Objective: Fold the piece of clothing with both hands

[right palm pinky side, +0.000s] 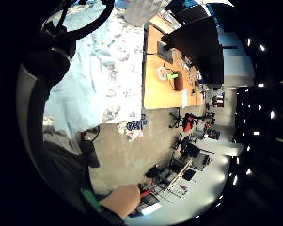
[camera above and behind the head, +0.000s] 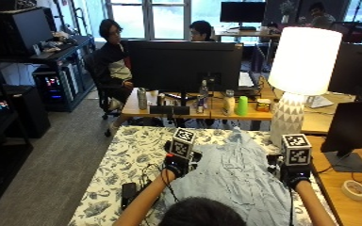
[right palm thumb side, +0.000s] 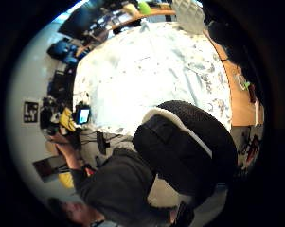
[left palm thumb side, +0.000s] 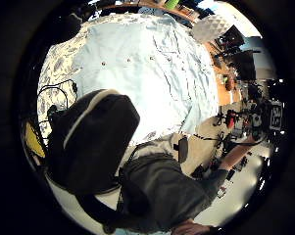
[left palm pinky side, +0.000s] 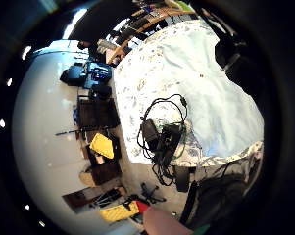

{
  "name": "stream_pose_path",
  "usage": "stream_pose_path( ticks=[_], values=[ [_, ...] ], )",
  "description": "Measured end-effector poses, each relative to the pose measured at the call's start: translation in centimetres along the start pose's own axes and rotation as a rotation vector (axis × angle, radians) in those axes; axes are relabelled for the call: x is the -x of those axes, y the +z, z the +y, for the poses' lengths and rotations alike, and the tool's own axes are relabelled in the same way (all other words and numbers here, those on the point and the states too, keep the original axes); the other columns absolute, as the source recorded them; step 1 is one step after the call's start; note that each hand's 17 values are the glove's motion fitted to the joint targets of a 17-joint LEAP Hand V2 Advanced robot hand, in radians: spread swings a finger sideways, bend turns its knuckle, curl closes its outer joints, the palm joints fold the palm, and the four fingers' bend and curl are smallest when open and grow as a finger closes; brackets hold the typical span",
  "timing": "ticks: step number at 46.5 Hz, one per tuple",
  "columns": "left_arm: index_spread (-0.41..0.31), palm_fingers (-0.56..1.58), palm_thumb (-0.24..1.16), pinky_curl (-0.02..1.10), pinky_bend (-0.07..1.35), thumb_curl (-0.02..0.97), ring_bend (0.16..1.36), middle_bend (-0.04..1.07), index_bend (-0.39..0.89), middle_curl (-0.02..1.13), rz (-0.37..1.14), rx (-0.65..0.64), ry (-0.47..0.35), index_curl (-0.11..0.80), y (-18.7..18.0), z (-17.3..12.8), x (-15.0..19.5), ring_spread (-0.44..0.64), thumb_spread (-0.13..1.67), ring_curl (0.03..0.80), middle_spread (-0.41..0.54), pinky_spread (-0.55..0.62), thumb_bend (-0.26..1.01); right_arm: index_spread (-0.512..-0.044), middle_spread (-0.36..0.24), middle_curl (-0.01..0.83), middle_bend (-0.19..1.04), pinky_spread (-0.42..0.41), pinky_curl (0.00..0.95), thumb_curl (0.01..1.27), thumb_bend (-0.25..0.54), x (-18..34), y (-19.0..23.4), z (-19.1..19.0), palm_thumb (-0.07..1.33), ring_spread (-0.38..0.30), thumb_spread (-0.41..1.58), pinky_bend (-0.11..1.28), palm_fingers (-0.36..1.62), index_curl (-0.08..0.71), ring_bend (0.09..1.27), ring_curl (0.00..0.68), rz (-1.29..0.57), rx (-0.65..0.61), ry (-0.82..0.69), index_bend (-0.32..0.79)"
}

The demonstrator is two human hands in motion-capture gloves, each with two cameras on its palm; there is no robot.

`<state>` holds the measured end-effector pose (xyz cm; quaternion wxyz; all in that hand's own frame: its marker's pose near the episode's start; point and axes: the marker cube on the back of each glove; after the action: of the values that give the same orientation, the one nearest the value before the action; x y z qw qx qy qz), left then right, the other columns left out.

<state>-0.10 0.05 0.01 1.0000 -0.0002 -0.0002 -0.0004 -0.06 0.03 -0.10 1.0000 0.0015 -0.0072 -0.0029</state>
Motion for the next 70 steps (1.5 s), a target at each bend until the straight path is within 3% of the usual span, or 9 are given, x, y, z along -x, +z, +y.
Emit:
stream_pose_path(
  ticks=[9, 20, 32, 41, 60, 66, 67, 68, 70],
  values=[
    [-0.093, 0.63, 0.08, 0.26, 0.52, 0.048, 0.54, 0.16, 0.14, 0.17, -0.005, 0.002, -0.001, 0.138, -0.3, 0.8, 0.3, -0.06, 0.83, 0.248, -0.024, -0.08, 0.02, -0.244, -0.059, 0.209, 0.34, 0.01, 0.231, 0.05, 0.121, -0.2, -0.5, 0.5, 0.23, -0.073, 0.87, 0.5, 0.8, 0.108, 0.59, 0.257, 0.002, 0.002, 0.005, 0.08],
    [-0.084, 0.52, 0.08, 0.32, 0.53, 0.105, 0.58, 0.16, 0.12, 0.22, -0.008, 0.039, 0.056, 0.179, 2.0, 1.3, -0.1, -0.04, 1.01, 0.302, 0.002, -0.06, -0.01, -0.287, -0.067, 0.287, 0.34, 0.02, 0.284, 0.08, 0.085, -0.8, 2.5, 0.6, 0.24, -0.079, 1.11, 0.51, 0.75, 0.126, 0.61, 0.316, 0.038, 0.076, -0.005, 0.08],
    [-0.072, 0.46, 0.07, 0.35, 0.53, 0.155, 0.6, 0.16, 0.13, 0.25, -0.002, 0.184, 0.191, 0.212, 6.7, 4.7, -2.2, -0.02, 1.03, 0.327, 0.024, -0.04, -0.02, -0.303, -0.062, 0.339, 0.33, 0.033, 0.325, 0.13, 0.012, -0.2, 9.8, 1.8, 0.24, -0.073, 1.12, 0.55, 0.65, 0.112, 0.63, 0.352, 0.149, 0.236, -0.064, 0.04],
    [-0.069, 0.44, 0.06, 0.36, 0.54, 0.185, 0.61, 0.16, 0.13, 0.26, -0.025, 0.357, 0.28, 0.231, 13.4, 6.7, -3.6, -0.01, 1.01, 0.337, 0.028, -0.03, -0.02, -0.293, -0.063, 0.363, 0.32, 0.046, 0.341, 0.17, -0.022, 1.2, 17.8, 3.1, 0.25, -0.069, 1.06, 0.57, 0.61, 0.11, 0.63, 0.363, 0.185, 0.361, -0.103, 0.06],
    [-0.057, 0.37, 0.08, 0.38, 0.52, 0.237, 0.62, 0.16, 0.13, 0.29, -0.073, 0.367, 0.271, 0.258, 19.6, 7.9, -4.0, 0.01, 0.95, 0.35, 0.042, -0.01, -0.02, -0.235, -0.088, 0.402, 0.32, 0.003, 0.358, 0.21, -0.029, 1.1, 24.9, 4.5, 0.19, -0.086, 0.99, 0.58, 0.69, 0.128, 0.64, 0.382, 0.257, 0.435, -0.102, 0.07],
    [-0.056, 0.39, 0.13, 0.38, 0.52, 0.253, 0.62, 0.16, 0.14, 0.29, -0.04, 0.317, 0.245, 0.268, 20.2, 7.8, -3.8, 0.01, 0.96, 0.349, 0.036, -0.01, -0.01, -0.231, -0.082, 0.397, 0.25, 0.031, 0.386, 0.23, -0.016, -1.1, 26.1, 6.0, 0.22, -0.07, 0.97, 0.63, 0.48, 0.126, 0.61, 0.394, 0.264, 0.476, -0.099, 0.05],
    [-0.056, 0.37, 0.11, 0.38, 0.52, 0.249, 0.62, 0.16, 0.13, 0.29, -0.039, 0.307, 0.24, 0.266, 20.3, 7.7, -3.8, 0.01, 0.95, 0.35, 0.041, -0.01, -0.03, -0.231, -0.089, 0.413, 0.3, 0.017, 0.381, 0.22, -0.033, -1.4, 26.5, 6.1, 0.2, -0.077, 0.97, 0.61, 0.61, 0.132, 0.64, 0.402, 0.274, 0.473, -0.094, 0.07],
    [-0.056, 0.4, 0.16, 0.38, 0.51, 0.255, 0.62, 0.17, 0.15, 0.29, -0.037, 0.296, 0.234, 0.272, 20.4, 7.6, -3.8, 0.01, 0.97, 0.352, 0.031, -0.01, 0.0, -0.23, -0.077, 0.384, 0.23, 0.043, 0.373, 0.23, -0.01, -1.9, 26.9, 6.2, 0.24, -0.056, 0.96, 0.63, 0.4, 0.105, 0.57, 0.367, 0.289, 0.465, -0.087, 0.03],
    [-0.062, 0.44, 0.18, 0.38, 0.51, 0.26, 0.61, 0.16, 0.16, 0.29, -0.034, 0.275, 0.224, 0.279, 20.6, 7.5, -3.7, 0.0, 0.99, 0.346, 0.018, -0.02, 0.0, -0.235, -0.062, 0.393, 0.22, 0.065, 0.407, 0.24, -0.006, -2.8, 27.8, 6.4, 0.27, -0.039, 0.96, 0.68, 0.29, 0.113, 0.57, 0.392, 0.321, 0.438, -0.069, 0.02]
  ],
)
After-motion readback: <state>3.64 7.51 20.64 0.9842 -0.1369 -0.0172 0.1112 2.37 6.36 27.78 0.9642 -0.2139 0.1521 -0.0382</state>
